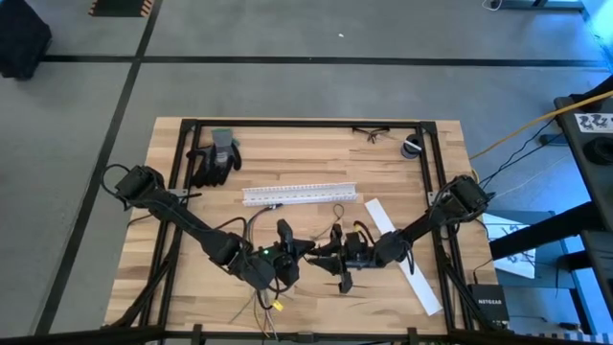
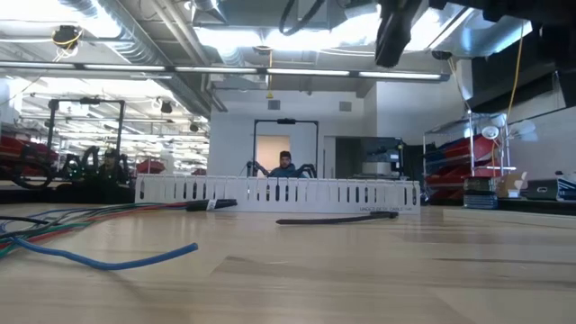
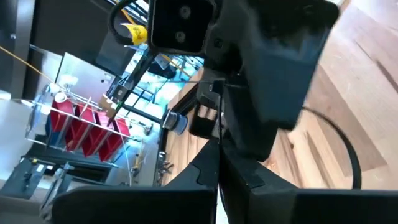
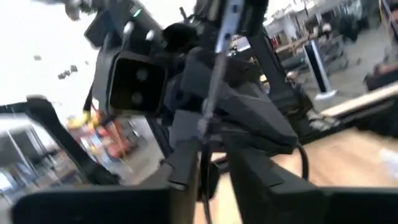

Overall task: Ziptie cables
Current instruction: Prepare the black ziptie, then wrap the cables together using a black ziptie

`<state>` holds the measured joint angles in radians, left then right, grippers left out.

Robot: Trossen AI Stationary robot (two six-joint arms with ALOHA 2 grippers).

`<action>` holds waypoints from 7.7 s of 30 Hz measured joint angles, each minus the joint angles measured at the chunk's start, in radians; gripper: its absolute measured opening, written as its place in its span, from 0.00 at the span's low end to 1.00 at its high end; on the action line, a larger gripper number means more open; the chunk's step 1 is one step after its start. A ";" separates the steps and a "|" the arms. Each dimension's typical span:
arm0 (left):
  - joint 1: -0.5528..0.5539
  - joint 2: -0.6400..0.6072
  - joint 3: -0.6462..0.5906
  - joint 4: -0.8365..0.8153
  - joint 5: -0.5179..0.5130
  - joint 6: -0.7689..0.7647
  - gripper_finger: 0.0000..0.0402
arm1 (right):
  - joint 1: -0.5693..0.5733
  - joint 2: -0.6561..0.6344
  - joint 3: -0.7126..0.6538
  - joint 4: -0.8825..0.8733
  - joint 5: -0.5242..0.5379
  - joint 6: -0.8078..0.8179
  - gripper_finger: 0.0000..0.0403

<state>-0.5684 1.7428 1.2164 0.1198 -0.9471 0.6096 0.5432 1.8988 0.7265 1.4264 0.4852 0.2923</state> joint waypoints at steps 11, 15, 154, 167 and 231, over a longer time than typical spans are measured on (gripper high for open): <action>0.006 -0.001 0.000 0.001 0.000 -0.055 0.00 | 0.000 0.000 -0.001 -0.263 0.039 -0.393 0.45; -0.001 -0.001 0.000 -0.040 0.000 -0.108 0.00 | 0.001 -0.067 -0.002 -0.481 0.047 -0.478 0.46; 0.069 0.014 -0.123 0.045 0.124 -0.713 0.00 | -0.061 -0.301 -0.374 -0.213 -0.078 -0.265 0.42; 0.105 0.050 -0.127 0.084 0.171 -0.679 0.00 | -0.088 -0.179 -0.194 -0.226 -0.108 -0.379 0.42; 0.424 -0.117 -0.476 -0.361 0.438 -1.011 0.45 | -0.092 -0.292 -0.195 -0.704 -0.007 -0.189 0.04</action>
<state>-0.1442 1.6257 0.7405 -0.2413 -0.5087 -0.4018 0.4515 1.6070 0.5312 0.7223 0.4782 0.1036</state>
